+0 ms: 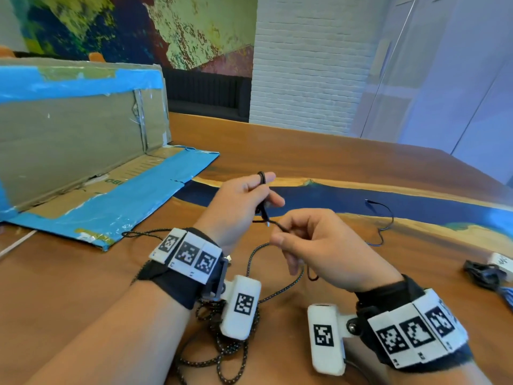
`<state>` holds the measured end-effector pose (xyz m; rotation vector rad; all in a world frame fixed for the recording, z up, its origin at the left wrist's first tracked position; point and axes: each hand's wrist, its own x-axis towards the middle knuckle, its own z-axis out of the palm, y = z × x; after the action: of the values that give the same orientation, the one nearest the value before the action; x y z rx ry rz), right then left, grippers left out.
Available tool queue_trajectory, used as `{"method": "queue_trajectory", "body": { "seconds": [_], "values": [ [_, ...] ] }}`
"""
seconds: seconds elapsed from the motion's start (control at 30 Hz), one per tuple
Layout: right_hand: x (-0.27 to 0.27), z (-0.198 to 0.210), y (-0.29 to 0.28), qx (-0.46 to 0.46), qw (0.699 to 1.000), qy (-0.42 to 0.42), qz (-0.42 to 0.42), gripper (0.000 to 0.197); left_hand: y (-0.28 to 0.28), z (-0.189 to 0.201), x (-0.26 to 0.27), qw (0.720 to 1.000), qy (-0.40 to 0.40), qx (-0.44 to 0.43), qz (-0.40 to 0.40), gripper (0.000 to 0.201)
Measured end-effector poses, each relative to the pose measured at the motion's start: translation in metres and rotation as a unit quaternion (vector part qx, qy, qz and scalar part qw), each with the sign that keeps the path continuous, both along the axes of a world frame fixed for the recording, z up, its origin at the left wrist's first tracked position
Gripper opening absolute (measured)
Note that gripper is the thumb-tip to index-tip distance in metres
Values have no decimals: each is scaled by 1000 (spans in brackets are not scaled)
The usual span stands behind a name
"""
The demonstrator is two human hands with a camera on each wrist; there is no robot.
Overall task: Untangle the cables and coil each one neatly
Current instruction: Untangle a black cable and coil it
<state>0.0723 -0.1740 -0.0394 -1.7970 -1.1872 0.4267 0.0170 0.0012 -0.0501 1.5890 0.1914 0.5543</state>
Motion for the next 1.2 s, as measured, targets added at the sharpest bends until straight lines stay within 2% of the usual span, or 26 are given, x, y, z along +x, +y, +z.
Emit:
{"method": "queue_trajectory", "body": {
  "seconds": [0.1,0.17,0.27,0.33,0.4,0.47,0.53,0.6,0.7,0.8,0.9,0.97,1.0,1.1,1.13,1.2],
  "values": [
    [11,1,-5,68,995,44,-51,18,-6,2,-5,994,62,61,-66,25],
    [19,2,-10,75,994,9,-84,17,-9,2,-8,986,88,80,-120,34],
    [24,0,-14,58,993,-42,-94,21,-10,1,-12,971,118,79,-191,45],
    [27,-1,-14,76,991,-31,-102,19,-9,3,-15,971,110,50,-206,40],
    [32,-3,-14,104,987,-10,-120,14,-6,8,-18,978,86,-20,-188,37],
    [36,-5,-15,111,985,8,-132,8,-4,14,-19,971,48,-150,-181,34],
    [38,-6,-15,102,986,22,-131,5,1,18,-18,936,-13,-294,-193,36],
    [37,-7,-14,85,989,35,-119,14,8,17,-18,891,-81,-395,-206,38],
    [33,-8,-12,41,994,6,-102,22,17,17,-16,838,-164,-475,-212,39],
    [31,-9,-10,5,995,-12,-95,26,17,19,-14,818,-235,-503,-152,37],
    [25,-7,-9,-69,997,-27,-39,29,15,19,-9,834,-263,-477,-83,29],
    [17,-6,-5,-109,993,-37,7,27,13,15,-5,868,-237,-434,-47,27],
    [14,-6,-4,-113,993,-36,23,24,10,14,-4,895,-208,-393,-29,30],
    [4,-2,-2,-71,996,-45,19,10,-3,6,-1,980,-80,-184,2,32],
    [5,-1,-3,-39,998,-55,-4,7,-7,4,-2,994,-42,-105,-2,33],
    [13,1,-9,37,995,-70,-65,11,-12,4,-4,1000,16,0,-20,36]
  ]
}}
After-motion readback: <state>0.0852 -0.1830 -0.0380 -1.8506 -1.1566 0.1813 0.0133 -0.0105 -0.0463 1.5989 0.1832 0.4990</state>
